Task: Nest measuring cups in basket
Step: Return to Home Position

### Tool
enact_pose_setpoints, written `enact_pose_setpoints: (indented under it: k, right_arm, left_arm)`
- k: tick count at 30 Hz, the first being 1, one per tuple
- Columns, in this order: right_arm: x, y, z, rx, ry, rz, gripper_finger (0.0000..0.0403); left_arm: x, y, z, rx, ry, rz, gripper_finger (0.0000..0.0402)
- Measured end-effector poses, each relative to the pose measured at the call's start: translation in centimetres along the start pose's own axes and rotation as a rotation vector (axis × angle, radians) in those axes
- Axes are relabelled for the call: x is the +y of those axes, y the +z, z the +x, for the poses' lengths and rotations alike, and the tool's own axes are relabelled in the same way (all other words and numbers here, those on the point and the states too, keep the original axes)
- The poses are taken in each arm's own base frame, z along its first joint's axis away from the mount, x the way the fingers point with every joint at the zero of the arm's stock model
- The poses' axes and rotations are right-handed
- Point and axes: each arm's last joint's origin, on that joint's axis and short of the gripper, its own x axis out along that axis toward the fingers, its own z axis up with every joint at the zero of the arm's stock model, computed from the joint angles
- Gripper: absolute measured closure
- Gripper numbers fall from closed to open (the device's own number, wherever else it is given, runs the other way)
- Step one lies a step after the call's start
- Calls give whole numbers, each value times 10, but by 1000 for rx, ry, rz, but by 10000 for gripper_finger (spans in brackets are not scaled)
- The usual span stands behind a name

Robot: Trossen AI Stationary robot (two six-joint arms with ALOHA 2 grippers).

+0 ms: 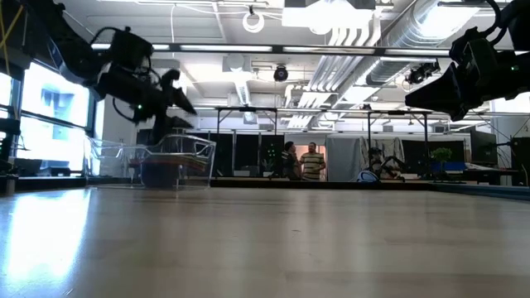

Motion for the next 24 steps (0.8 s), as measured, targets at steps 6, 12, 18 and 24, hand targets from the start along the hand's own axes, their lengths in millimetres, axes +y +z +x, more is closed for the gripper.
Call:
enact_pose_setpoints:
  k: [6,12,18,24]
  right_arm:
    - [0,0,0,0,0,0,334]
    - [0,0,0,0,0,-1,334]
    - [0,0,0,0,0,-1,334]
    - [0,0,0,0,-1,-2,334]
  left_arm:
    - [-32,-8,-18,118,-221,383,229]
    - [-50,-18,-40,338,-382,666,229]
    - [-63,-30,-64,561,-584,920,229]
    - [-74,-43,-94,712,-803,1087,229]
